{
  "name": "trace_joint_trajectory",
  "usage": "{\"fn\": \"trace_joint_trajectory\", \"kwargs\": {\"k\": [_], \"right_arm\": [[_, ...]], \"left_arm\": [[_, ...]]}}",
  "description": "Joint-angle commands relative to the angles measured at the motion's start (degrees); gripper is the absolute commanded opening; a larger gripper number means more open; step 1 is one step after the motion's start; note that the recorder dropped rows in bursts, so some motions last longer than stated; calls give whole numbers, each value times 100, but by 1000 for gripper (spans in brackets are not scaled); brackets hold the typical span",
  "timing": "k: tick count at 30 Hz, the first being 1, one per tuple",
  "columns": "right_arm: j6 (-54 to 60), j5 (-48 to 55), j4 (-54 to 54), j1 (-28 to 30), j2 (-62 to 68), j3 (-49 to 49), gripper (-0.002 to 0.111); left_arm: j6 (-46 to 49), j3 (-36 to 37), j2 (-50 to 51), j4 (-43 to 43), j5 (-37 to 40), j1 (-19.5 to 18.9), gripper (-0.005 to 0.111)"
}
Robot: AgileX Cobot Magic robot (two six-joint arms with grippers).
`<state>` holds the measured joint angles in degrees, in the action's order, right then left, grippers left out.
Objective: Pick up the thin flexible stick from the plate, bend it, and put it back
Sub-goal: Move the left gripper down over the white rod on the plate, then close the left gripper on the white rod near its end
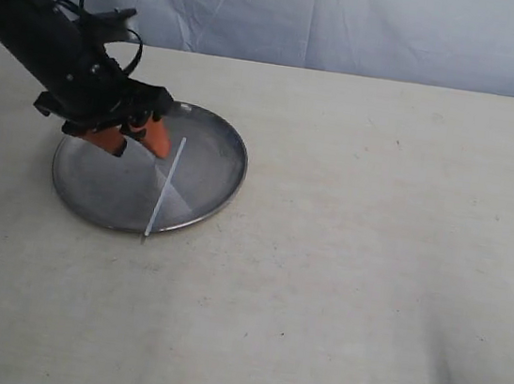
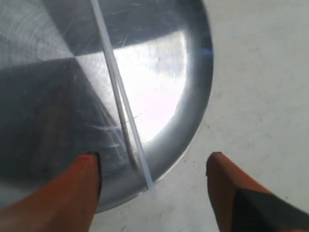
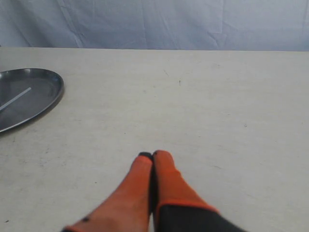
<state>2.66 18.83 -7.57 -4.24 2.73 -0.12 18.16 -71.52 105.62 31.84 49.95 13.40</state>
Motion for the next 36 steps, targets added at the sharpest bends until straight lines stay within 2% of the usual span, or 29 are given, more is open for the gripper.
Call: {"fn": "trace_joint_trajectory", "kwargs": {"k": [1,8,16,24,36], "right_arm": [[13,-73,0,26,-23,12,0],[13,-73,0,26,-23,12,0],[24,-59,0,26,-23,12,0],[24,-59,0,26,-23,12,0],[24,-70,0,26,-23,12,0]], "left_arm": [[-899,-184,396,-675,-27,249,61],[-1348,-284,785,-830,-113,495,61],[-1374,-284,1001,-830,-156,667,61],[-1710,-284,1001,-1408,-307,911,56],[-1976,-284,1011,-1560,-396,949,56]]}}
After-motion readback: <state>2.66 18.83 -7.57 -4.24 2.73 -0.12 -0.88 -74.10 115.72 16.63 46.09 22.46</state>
